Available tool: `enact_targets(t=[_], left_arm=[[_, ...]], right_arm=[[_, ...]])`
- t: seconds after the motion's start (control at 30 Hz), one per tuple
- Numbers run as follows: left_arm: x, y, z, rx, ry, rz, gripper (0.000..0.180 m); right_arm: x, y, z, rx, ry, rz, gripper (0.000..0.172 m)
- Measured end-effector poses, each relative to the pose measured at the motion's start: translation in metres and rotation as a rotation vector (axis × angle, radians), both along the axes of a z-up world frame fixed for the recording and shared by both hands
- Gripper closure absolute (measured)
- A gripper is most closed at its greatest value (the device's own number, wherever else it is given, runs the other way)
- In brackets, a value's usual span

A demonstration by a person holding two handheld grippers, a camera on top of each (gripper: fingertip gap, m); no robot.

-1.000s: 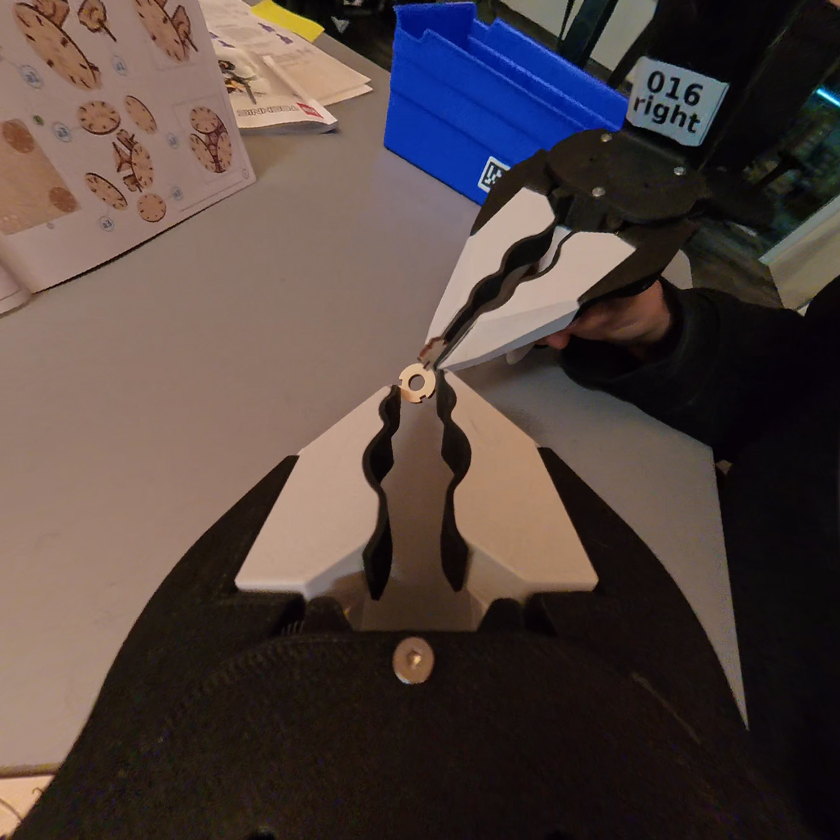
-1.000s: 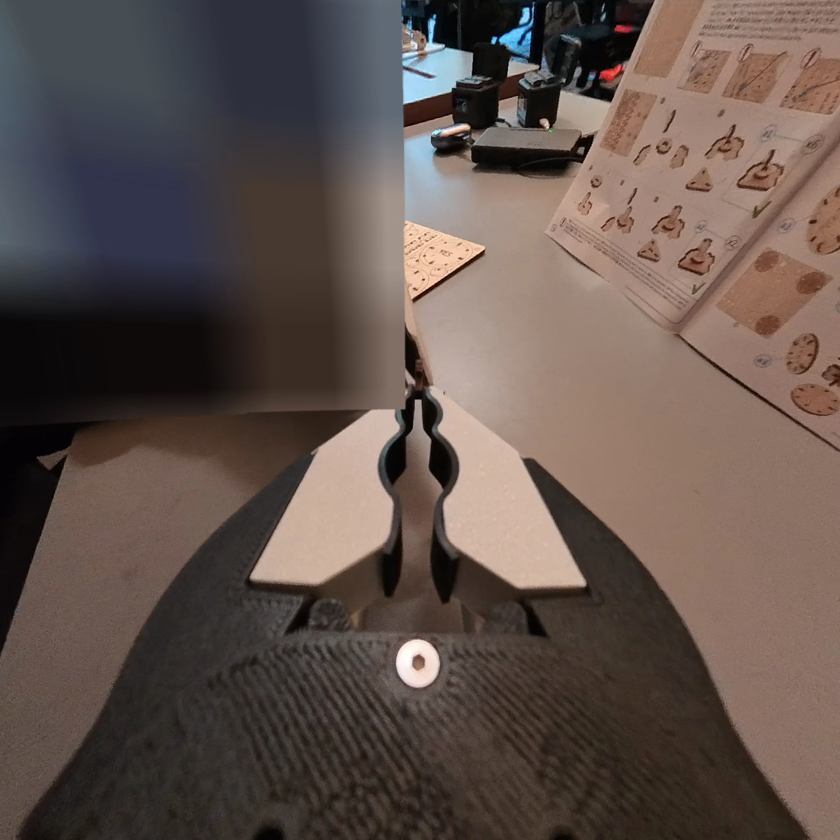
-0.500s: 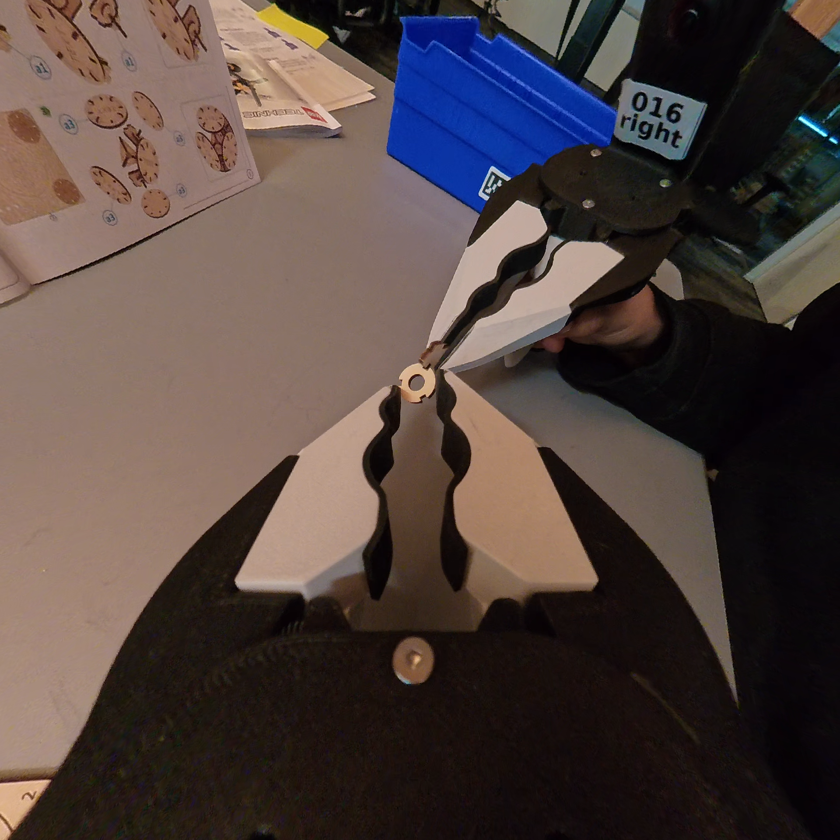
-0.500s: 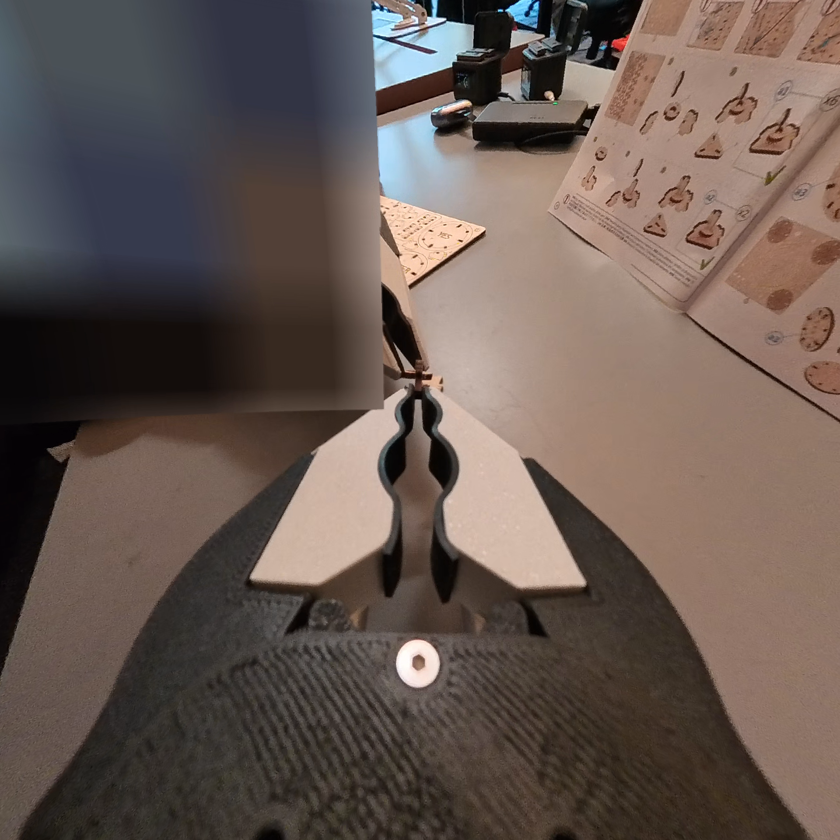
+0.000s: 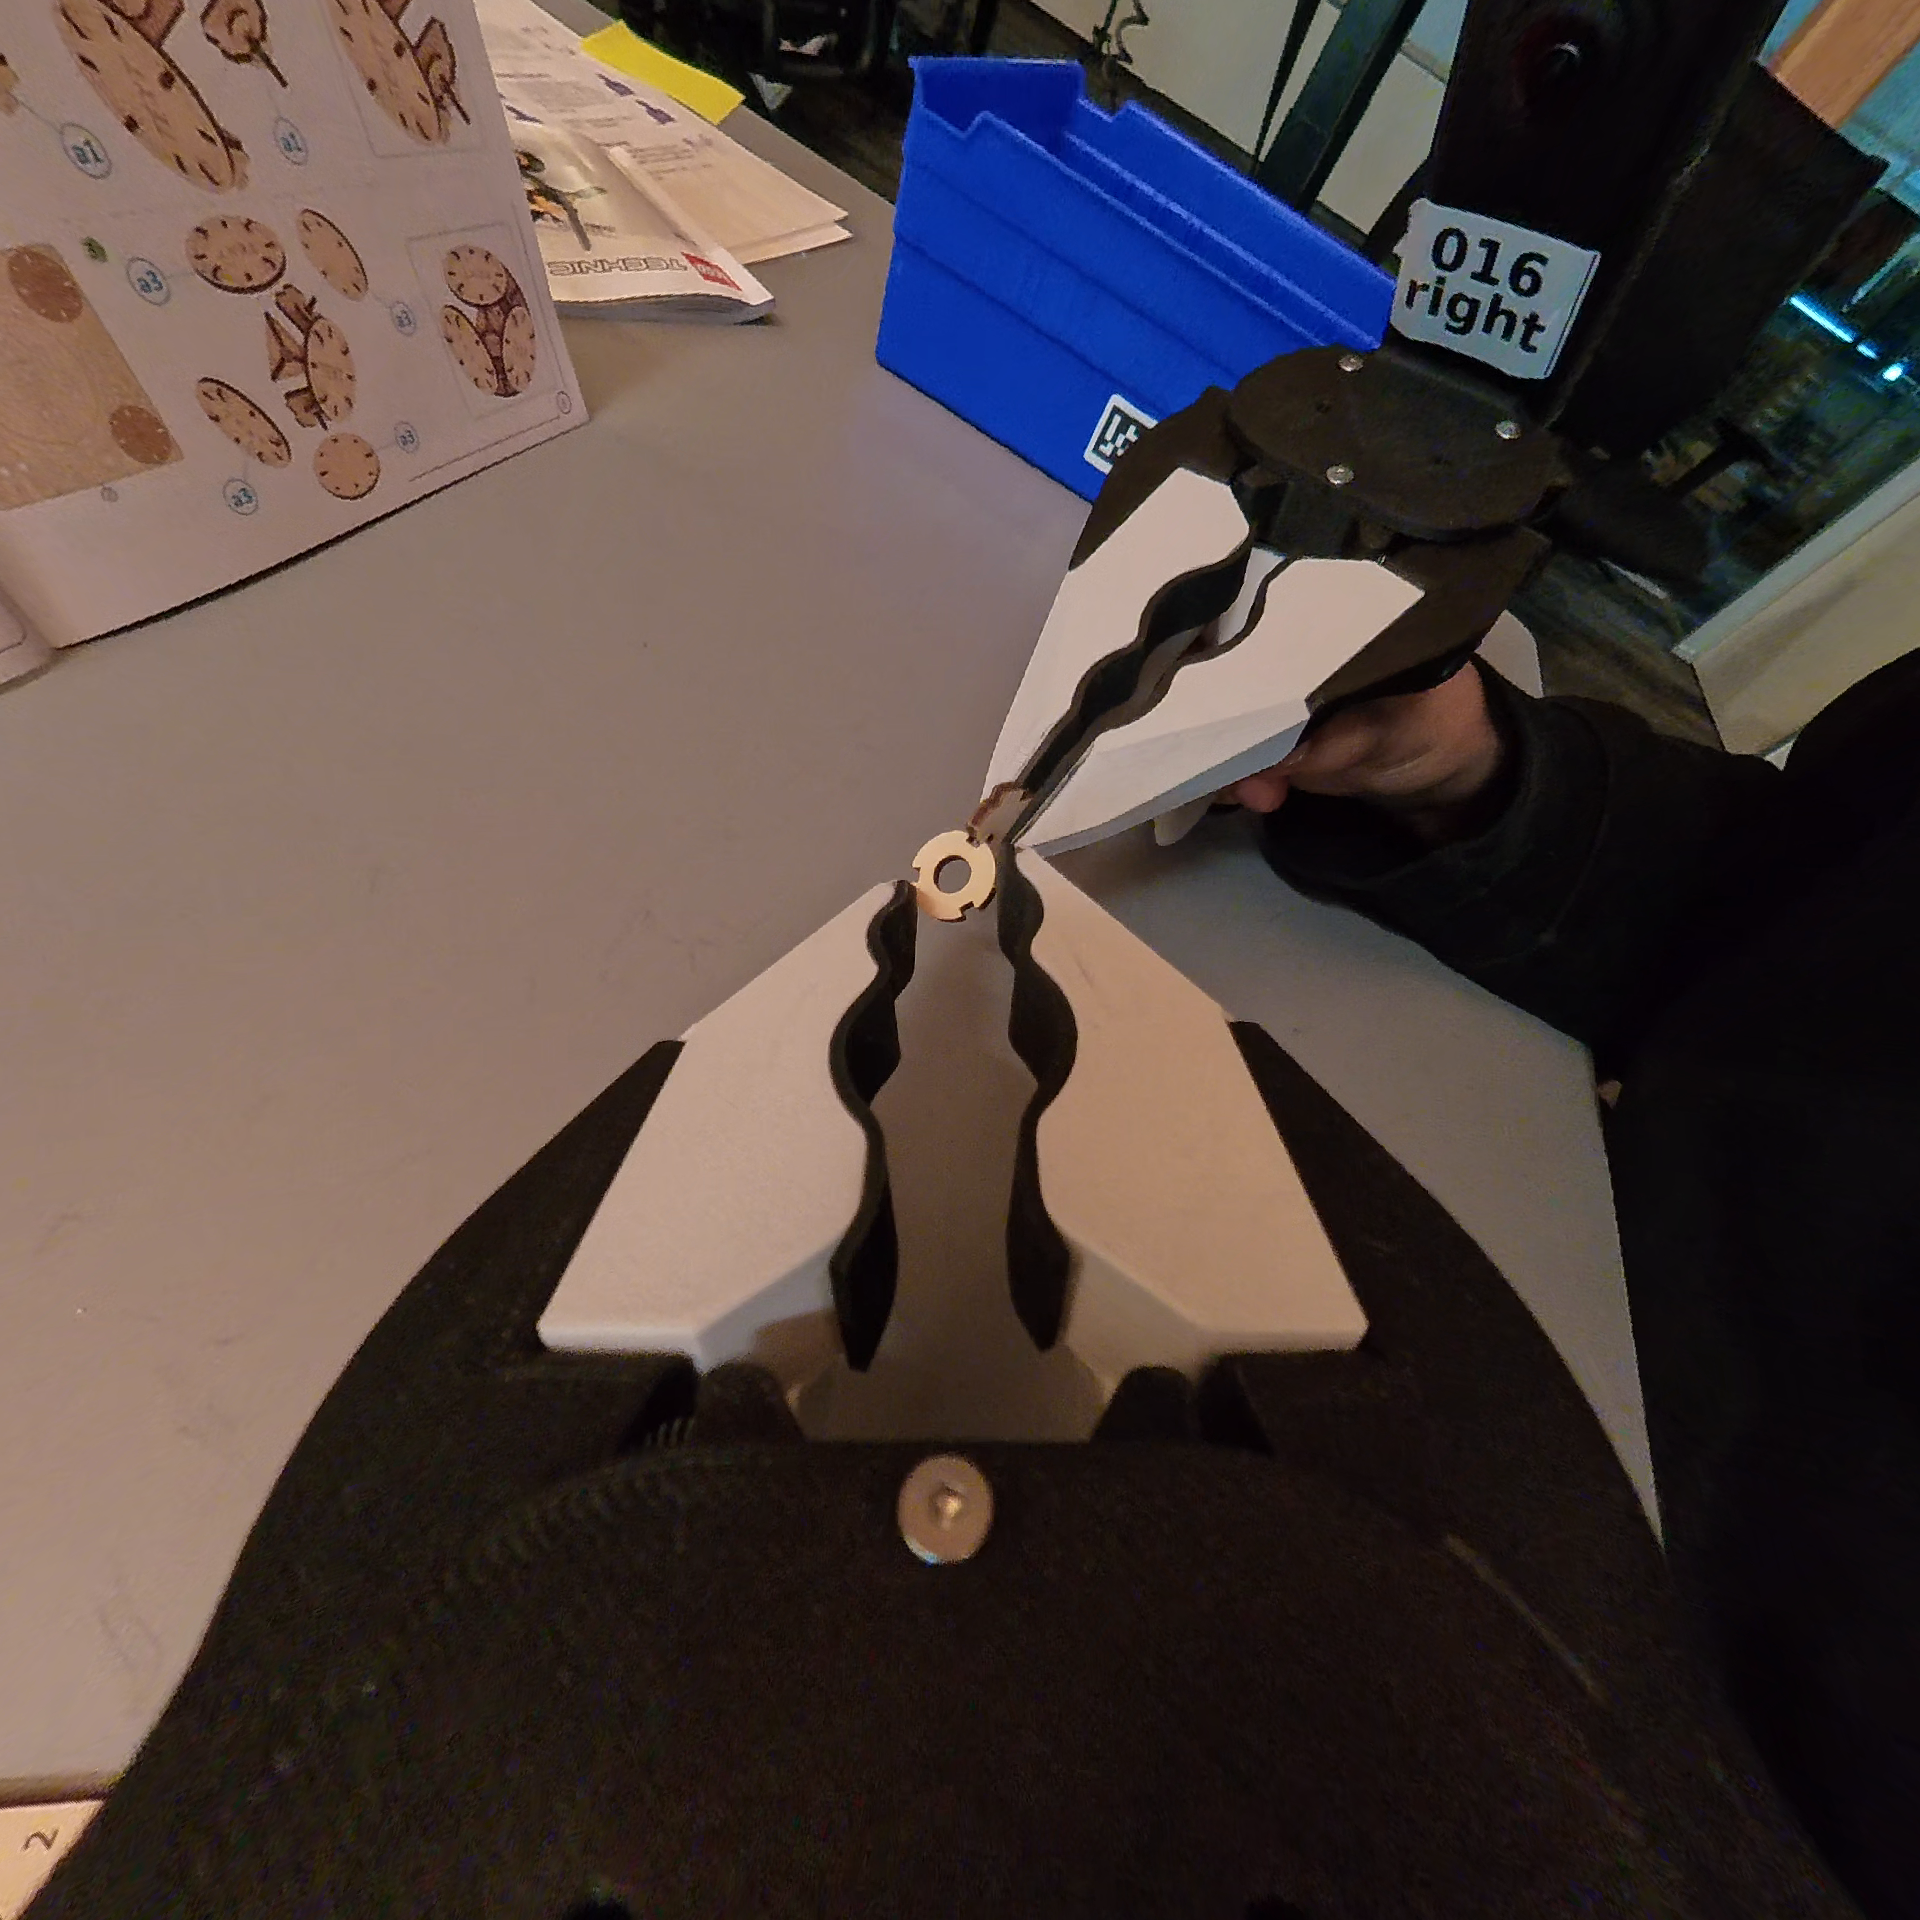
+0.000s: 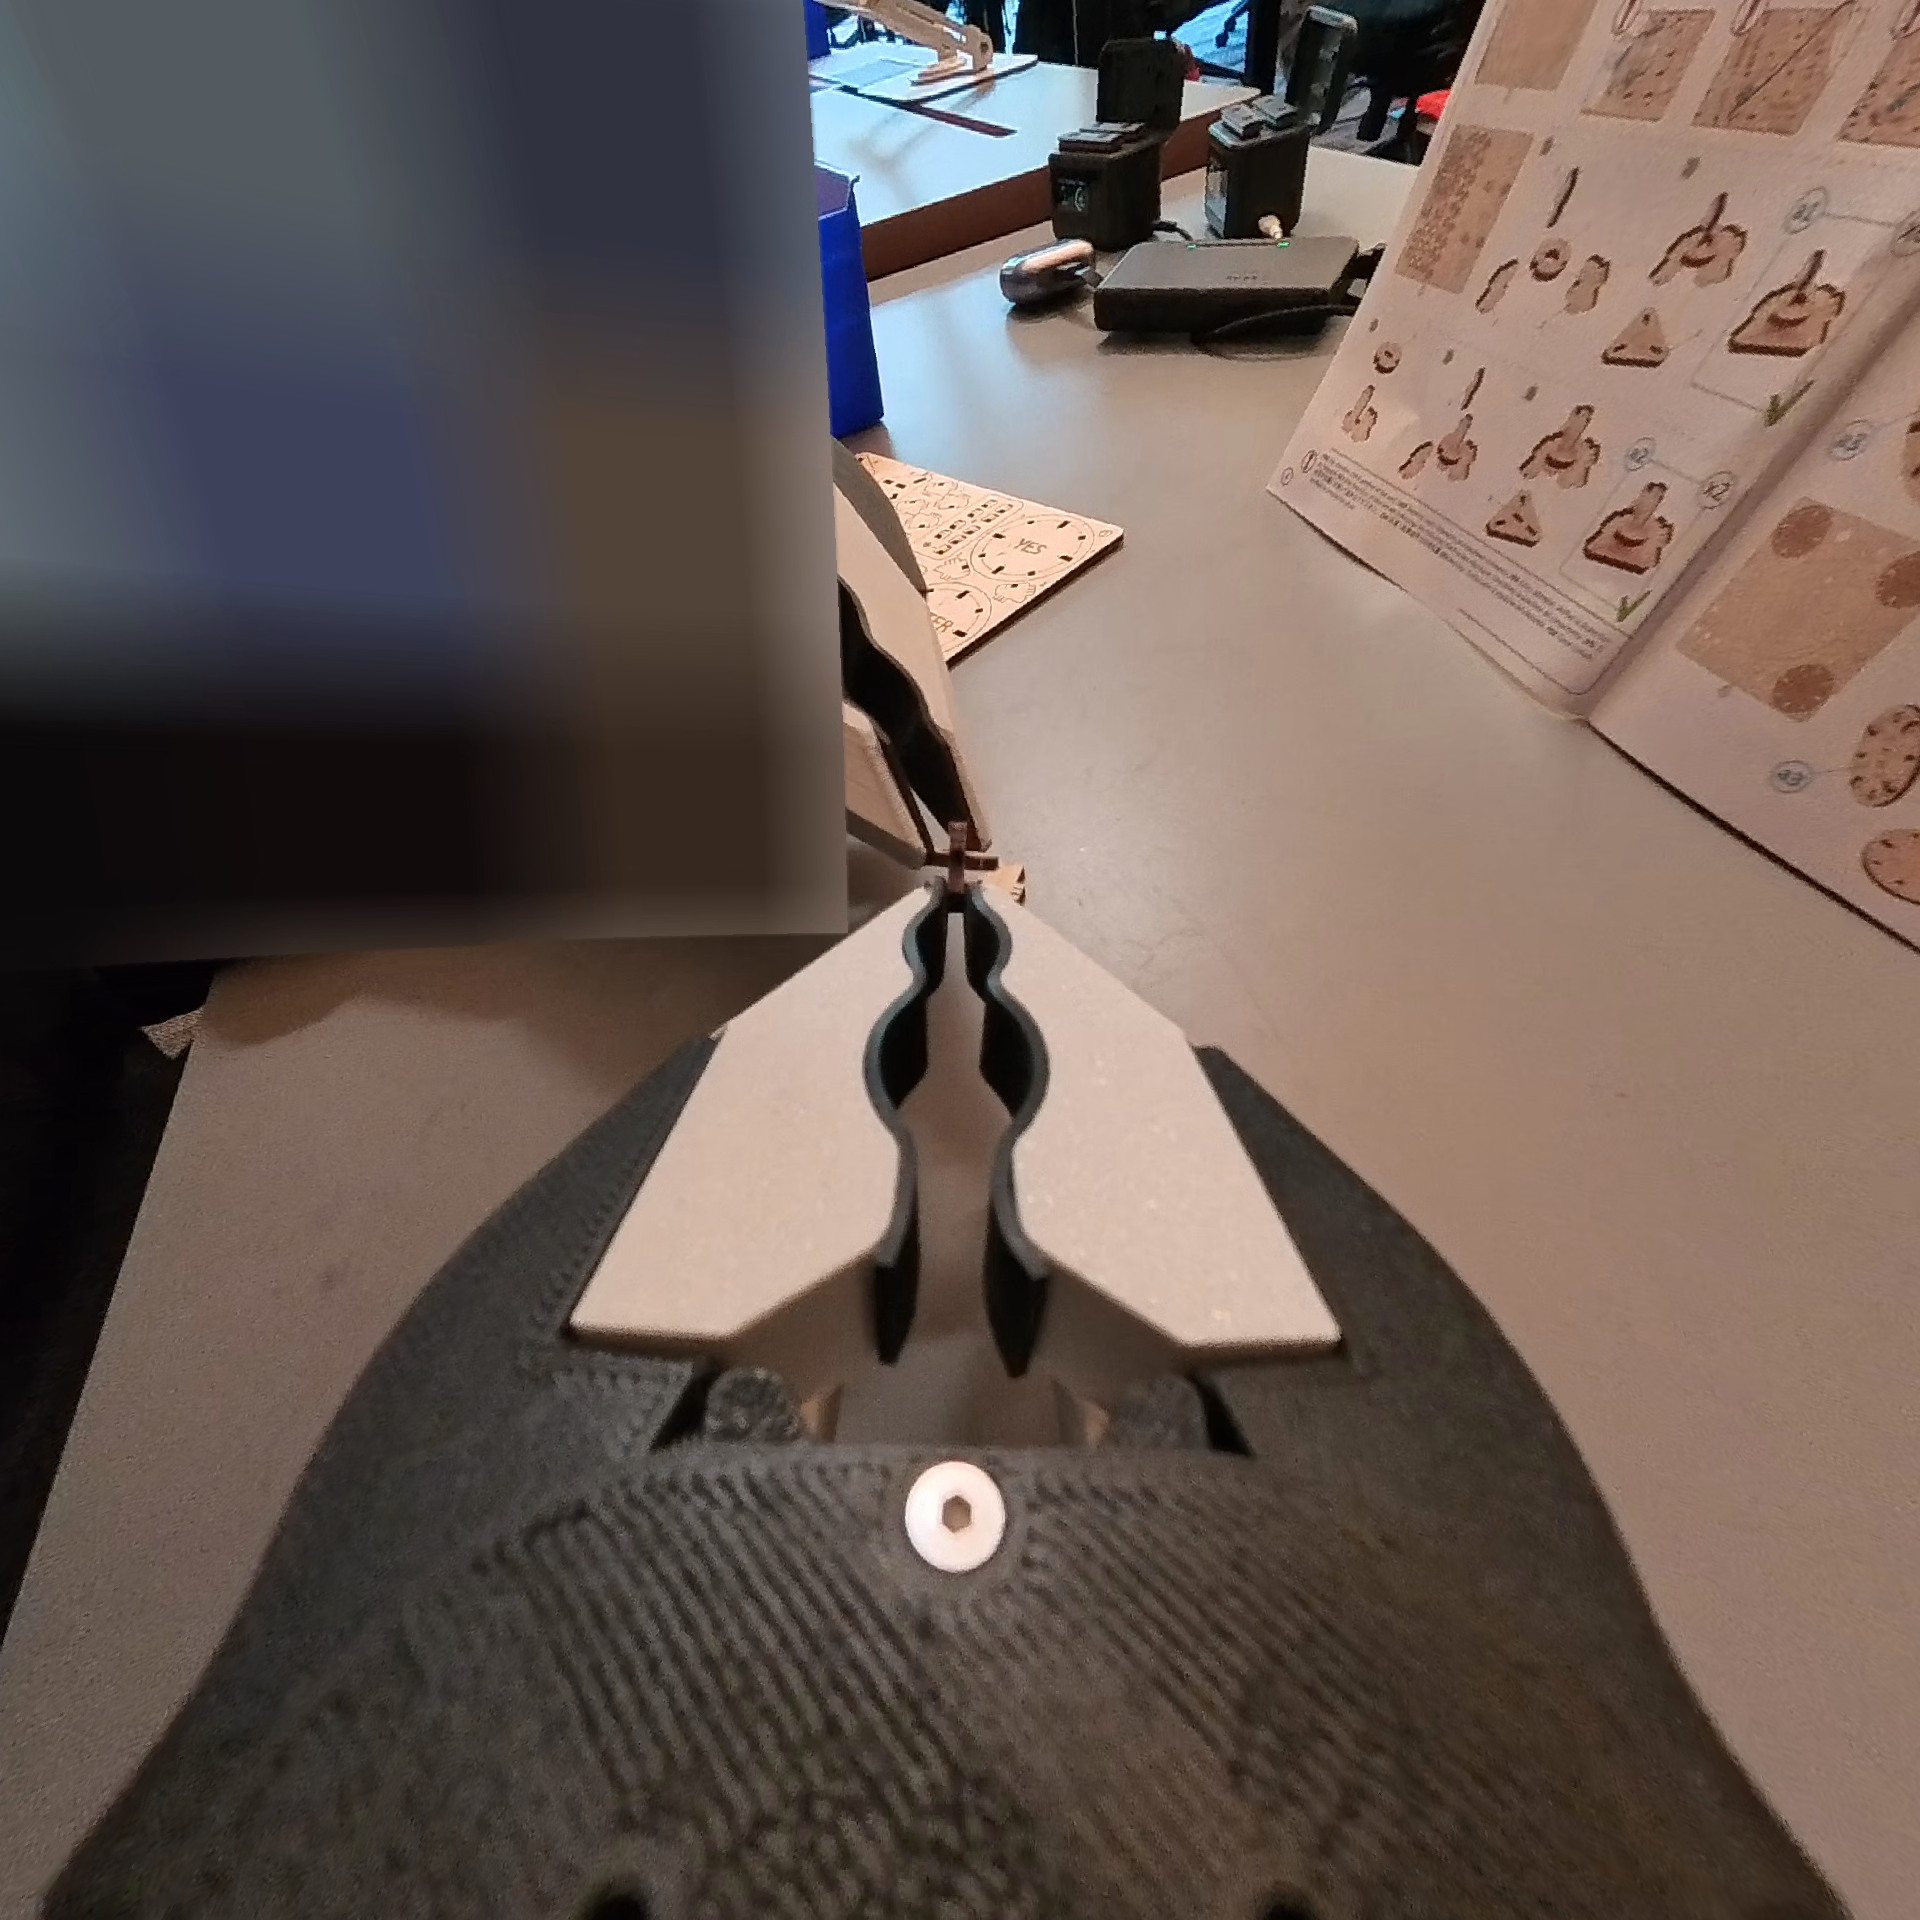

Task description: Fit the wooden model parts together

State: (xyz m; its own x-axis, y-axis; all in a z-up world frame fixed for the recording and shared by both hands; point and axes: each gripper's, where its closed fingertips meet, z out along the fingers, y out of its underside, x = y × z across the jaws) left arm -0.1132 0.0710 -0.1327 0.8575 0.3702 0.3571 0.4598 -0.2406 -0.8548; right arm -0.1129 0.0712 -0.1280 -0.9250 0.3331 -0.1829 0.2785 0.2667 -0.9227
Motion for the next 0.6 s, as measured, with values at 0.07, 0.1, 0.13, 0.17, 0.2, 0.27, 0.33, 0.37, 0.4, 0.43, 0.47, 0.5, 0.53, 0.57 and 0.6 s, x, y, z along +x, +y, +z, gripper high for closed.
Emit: enact_targets(t=[0.07,0.1,0.13,0.17,0.2,0.27,0.33,0.37,0.4,0.43,0.47,0.5,0.53,0.57,0.6], left_arm=[[-0.0002,0.0001,-0.0004,-0.003,0.005,0.001,0.164],[-0.0002,0.0002,-0.0002,0.000,0.004,0.001,0.164],[0.0002,0.0006,0.0009,0.009,0.002,-0.002,0.165],[0.0007,0.0009,0.0019,0.016,-0.001,-0.004,0.165],[0.0007,0.0008,0.0020,0.017,0.001,-0.005,0.165],[0.0007,0.0008,0.0013,0.012,0.004,-0.005,0.164],[0.0004,0.0008,0.0013,0.012,0.008,-0.004,0.164],[0.0004,0.0009,0.0018,0.016,0.009,-0.004,0.165],[0.0004,0.0009,0.0026,0.022,0.008,-0.004,0.165],[0.0004,0.0009,0.0033,0.028,0.005,-0.005,0.165],[0.0004,0.0011,0.0040,0.034,0.003,-0.004,0.165],[0.0004,0.0012,0.0044,0.039,0.001,-0.004,0.165],[0.0003,0.0012,0.0044,0.041,0.000,-0.004,0.165],[0.0004,0.0014,0.0041,0.042,-0.001,-0.004,0.165],[0.0004,0.0014,0.0038,0.043,-0.003,-0.005,0.165]], right_arm=[[-0.0003,-0.0001,-0.0006,0.002,0.000,-0.002,0.172],[-0.0003,0.0000,-0.0003,-0.001,-0.003,-0.001,0.172],[-0.0002,0.0001,0.0002,-0.007,-0.007,0.000,0.172],[0.0002,-0.0002,0.0008,-0.013,-0.013,0.002,0.172],[0.0003,-0.0003,0.0010,-0.017,-0.018,0.002,0.172],[0.0004,-0.0003,0.0000,-0.015,-0.023,0.004,0.172],[0.0004,-0.0004,-0.0003,-0.016,-0.025,0.004,0.172],[0.0004,-0.0004,0.0002,-0.020,-0.027,0.004,0.172],[0.0005,-0.0004,0.0008,-0.027,-0.032,0.005,0.172],[0.0006,-0.0003,0.0015,-0.036,-0.039,0.006,0.172],[0.0005,-0.0003,0.0021,-0.045,-0.047,0.007,0.172],[0.0006,-0.0003,0.0024,-0.052,-0.053,0.008,0.172],[0.0006,-0.0002,0.0025,-0.054,-0.056,0.008,0.172],[0.0007,-0.0002,0.0023,-0.053,-0.056,0.009,0.171],[0.0006,-0.0001,0.0019,-0.051,-0.056,0.009,0.171]])
